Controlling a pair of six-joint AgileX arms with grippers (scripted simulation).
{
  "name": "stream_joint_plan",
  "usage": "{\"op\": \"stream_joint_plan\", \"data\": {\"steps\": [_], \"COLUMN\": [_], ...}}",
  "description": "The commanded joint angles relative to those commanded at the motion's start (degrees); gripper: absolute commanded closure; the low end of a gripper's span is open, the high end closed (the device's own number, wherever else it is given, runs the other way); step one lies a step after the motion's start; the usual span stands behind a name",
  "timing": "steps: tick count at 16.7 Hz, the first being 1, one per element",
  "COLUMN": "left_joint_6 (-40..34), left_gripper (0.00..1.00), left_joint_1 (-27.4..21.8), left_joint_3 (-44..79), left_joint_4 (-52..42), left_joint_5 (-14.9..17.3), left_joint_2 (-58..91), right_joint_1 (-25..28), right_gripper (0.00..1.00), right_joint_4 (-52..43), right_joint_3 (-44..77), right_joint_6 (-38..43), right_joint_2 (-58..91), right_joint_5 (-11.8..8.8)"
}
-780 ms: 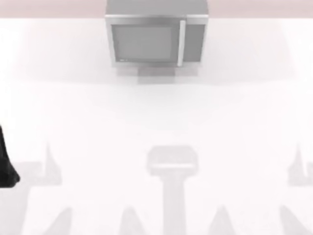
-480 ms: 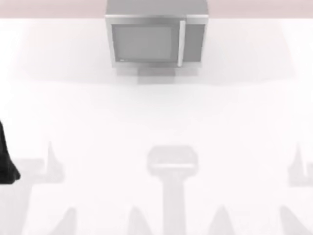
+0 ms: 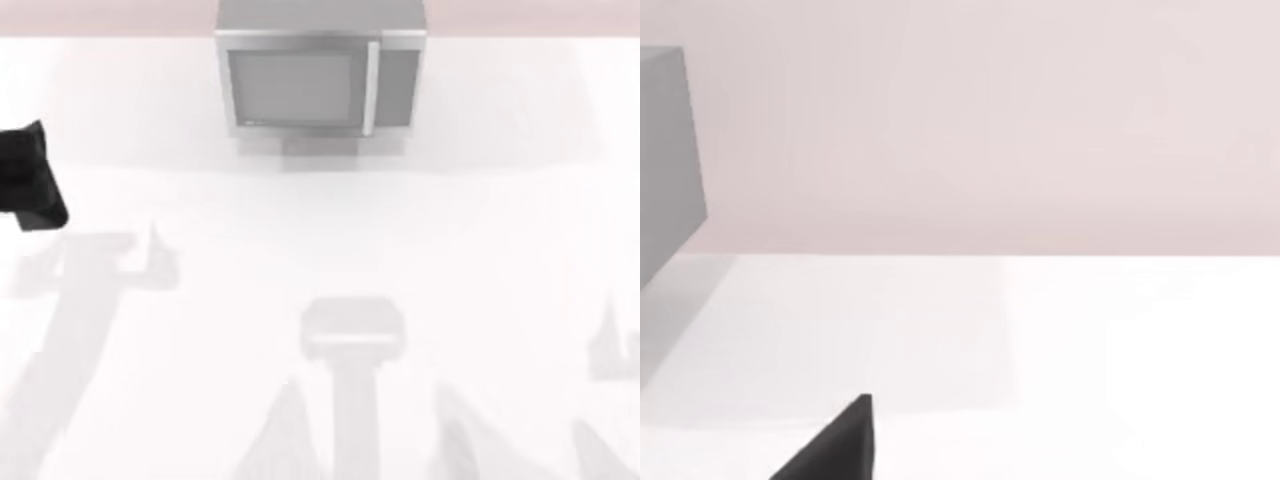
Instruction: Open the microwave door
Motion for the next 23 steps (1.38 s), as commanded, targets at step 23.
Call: {"op": "stream_joint_plan", "data": {"steps": [23], "left_joint_6": [-24.4], "left_gripper": [0.00], "left_joint_1": [-28.0], "left_joint_3": [80.3], "left_joint_4": [-29.9], "left_joint_5": [-16.8], "left_joint_2": [88.9], "right_joint_1": [0.0], "right_gripper": [0.00], "right_joint_4": [0.0], "right_joint_3": [0.0], "right_joint_6": [0.0], "right_joint_2": [0.0], "right_joint_5": [0.0]}}
